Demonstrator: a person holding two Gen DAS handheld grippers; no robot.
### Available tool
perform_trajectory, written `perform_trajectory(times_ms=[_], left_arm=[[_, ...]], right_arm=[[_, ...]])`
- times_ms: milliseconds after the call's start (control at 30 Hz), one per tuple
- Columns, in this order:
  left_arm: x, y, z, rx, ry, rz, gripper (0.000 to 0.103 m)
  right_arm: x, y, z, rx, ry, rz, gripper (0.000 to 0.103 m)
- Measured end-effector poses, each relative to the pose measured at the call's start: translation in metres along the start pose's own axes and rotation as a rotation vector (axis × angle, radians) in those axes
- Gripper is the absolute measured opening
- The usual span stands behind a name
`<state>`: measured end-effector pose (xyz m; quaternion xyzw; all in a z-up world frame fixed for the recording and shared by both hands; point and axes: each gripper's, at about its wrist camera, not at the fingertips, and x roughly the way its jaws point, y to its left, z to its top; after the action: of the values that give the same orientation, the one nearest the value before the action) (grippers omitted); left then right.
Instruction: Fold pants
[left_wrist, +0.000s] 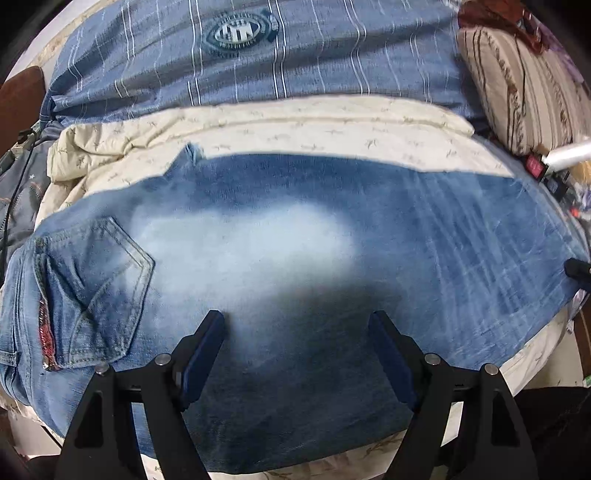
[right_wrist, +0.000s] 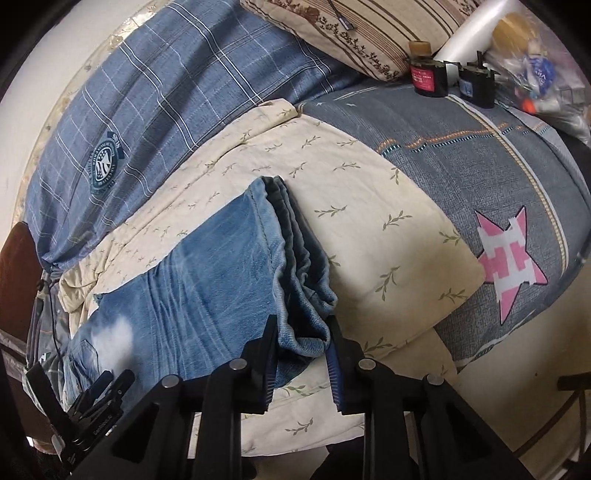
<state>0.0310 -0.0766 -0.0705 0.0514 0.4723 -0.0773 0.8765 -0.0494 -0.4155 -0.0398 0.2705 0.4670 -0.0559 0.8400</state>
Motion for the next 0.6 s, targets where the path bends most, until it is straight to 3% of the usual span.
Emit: perform_trajectory(times_ms=[100, 300, 367, 433, 500, 600], left_arm=[[-0.002, -0.003, -0.001, 0.009, 0.000, 0.003, 0.081], [-0.025, -0.015, 0.010, -0.018, -0.091, -0.083, 0.081], [-0.012, -0.032, 0.010, 0.035, -0.053, -0.065, 0.081], [0.013, -0.045, 0.004, 0.090, 0.042, -0.019, 0.082], [0.012, -0.056, -0.001, 0.160, -0.019, 0.034, 0.084], [0.013, -0.055, 0.002, 0.141, 0.005, 0.019, 0.084]], right_arm=[[0.011, -0.008, 0.000, 0.031, 0.030, 0.006, 0.025], [0.014, -0.014, 0.001, 0.044, 0.033, 0.031, 0.025], [0.010, -0.011, 0.001, 0.039, 0.024, 0.034, 0.025], [0.004, -0.005, 0.002, 0.019, 0.005, 0.033, 0.025], [-0.005, 0.004, 0.004, -0.011, -0.021, 0.038, 0.024], [-0.023, 0.027, 0.007, -0.075, -0.076, 0.054, 0.024]])
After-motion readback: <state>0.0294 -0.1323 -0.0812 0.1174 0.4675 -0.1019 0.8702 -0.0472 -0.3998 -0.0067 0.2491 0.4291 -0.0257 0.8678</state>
